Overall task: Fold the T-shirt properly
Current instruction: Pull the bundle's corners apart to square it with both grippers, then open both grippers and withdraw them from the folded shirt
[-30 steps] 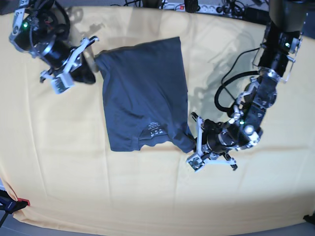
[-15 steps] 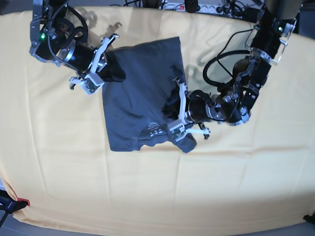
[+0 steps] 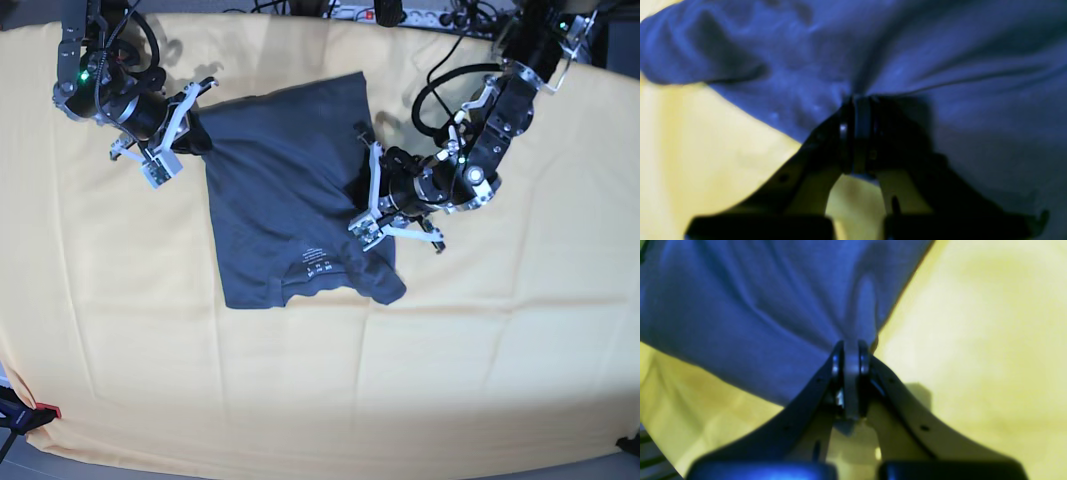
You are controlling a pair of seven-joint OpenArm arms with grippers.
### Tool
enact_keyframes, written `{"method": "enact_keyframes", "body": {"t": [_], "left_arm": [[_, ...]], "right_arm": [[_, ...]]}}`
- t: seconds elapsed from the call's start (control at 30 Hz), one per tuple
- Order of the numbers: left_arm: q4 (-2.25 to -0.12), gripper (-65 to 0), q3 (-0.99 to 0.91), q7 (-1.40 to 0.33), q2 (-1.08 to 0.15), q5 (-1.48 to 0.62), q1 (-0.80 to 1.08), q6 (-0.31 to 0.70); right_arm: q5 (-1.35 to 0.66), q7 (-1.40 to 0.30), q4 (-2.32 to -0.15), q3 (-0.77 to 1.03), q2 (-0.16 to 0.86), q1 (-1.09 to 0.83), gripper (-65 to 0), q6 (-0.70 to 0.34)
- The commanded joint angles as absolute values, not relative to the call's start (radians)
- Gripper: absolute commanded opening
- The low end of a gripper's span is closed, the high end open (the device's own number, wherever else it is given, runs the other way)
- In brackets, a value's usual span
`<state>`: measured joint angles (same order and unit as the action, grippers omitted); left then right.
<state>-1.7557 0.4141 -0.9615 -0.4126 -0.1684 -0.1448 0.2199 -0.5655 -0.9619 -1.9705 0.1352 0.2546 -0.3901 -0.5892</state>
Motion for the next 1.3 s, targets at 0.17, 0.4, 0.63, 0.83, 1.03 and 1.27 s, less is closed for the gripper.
{"method": "enact_keyframes", "body": {"t": [0.17, 0.4, 0.63, 0.83, 1.03, 1.27], "left_arm": [[-1.812, -65.0, 0.363, -1.021, -0.485, -0.035, -0.170, 0.115], [-1.905, -65.0, 0.253, -1.022, -0.508, -0.164, -0.169, 0.095], [-1.911, -65.0, 0.112, -1.021, -0.517, -0.291, -0.161, 0.123], [-1.911, -65.0, 0.044, -1.021, -0.575, -0.382, -0.161, 0.170], [-1.911, -65.0, 0.037, -1.026, -0.614, -0.499, -0.161, 0.250], [-1.911, -65.0, 0.037, -1.053, -0.621, -0.672, -0.161, 0.369]], "right_arm": [[-0.666, -0.962, -1.983, 0.190, 0.266, -0.389, -65.0, -0.585], [-0.646, -0.854, -1.983, 0.188, 0.261, -0.385, -65.0, -0.627], [-0.686, -0.878, -1.983, 0.144, 0.260, -0.426, -65.0, -0.629], [-0.705, -0.885, -1.983, 0.099, 0.183, -0.479, -65.0, -0.672], [-0.703, -0.947, -1.987, 0.099, 0.138, -0.485, -65.0, -0.670], [-0.701, -0.875, -2.097, 0.180, 0.139, -0.456, -65.0, -0.670]]}}
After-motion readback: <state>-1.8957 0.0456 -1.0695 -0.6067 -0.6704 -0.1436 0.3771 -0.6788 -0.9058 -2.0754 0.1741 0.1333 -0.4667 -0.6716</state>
